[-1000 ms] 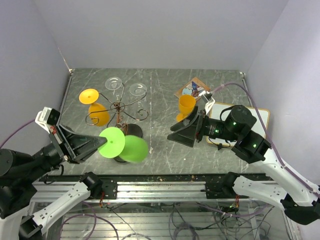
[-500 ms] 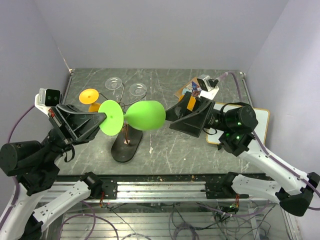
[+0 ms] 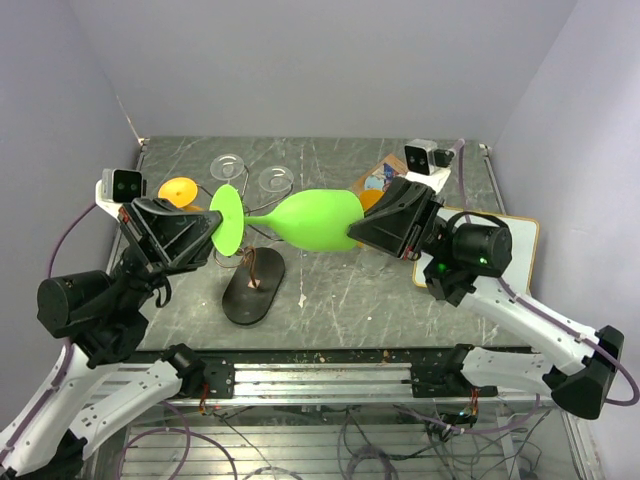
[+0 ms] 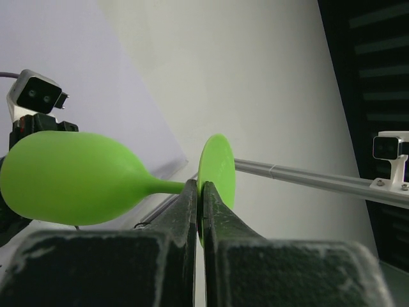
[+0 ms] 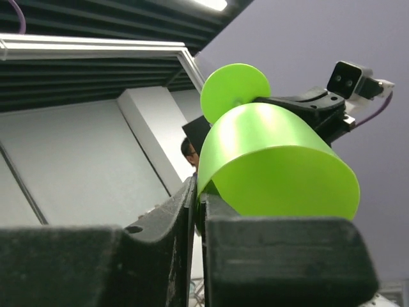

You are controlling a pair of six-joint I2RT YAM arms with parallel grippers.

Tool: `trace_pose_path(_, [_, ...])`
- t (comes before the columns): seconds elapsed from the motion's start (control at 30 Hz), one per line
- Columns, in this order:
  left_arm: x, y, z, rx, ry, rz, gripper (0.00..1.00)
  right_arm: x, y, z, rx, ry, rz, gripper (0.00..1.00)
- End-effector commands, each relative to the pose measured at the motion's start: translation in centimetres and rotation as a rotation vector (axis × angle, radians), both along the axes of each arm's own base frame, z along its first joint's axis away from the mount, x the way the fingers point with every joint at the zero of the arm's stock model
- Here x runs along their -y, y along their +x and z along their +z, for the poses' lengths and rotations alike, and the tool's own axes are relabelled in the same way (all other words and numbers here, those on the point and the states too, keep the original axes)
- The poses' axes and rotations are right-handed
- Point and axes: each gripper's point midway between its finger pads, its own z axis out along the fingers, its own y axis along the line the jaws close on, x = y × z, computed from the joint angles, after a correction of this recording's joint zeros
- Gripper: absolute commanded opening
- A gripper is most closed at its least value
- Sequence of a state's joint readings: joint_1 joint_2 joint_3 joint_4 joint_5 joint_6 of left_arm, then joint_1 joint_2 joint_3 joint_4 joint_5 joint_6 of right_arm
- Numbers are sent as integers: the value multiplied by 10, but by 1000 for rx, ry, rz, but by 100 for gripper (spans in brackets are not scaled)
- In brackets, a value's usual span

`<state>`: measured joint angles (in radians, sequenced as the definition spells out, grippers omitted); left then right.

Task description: Take the wine glass off the wine glass rack

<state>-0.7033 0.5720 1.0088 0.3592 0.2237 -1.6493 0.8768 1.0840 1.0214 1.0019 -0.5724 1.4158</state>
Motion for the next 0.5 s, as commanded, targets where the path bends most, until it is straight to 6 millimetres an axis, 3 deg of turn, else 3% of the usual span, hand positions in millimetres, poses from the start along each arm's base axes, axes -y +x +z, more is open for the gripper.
trace_pose_path(0.0, [5, 9, 6, 49, 33, 74, 9, 32, -21, 39, 81, 162, -12, 0])
trace_pose_path(0.1, [11, 19, 1, 50, 145, 156, 25, 29, -7, 44, 52, 121, -129, 0])
trace_pose_path(0.23, [4, 36, -25, -2, 288, 310, 65, 39, 21, 43, 25, 40, -405, 0])
trace_pose_path(0.3, [-5, 42, -41, -41, 324, 371, 82, 53, 42, 35, -33, -29, -578, 0])
trace_pose_path(0.47, [-18, 49, -68, -79, 357, 460, 92, 84, 90, -12, -126, -314, -940, 0])
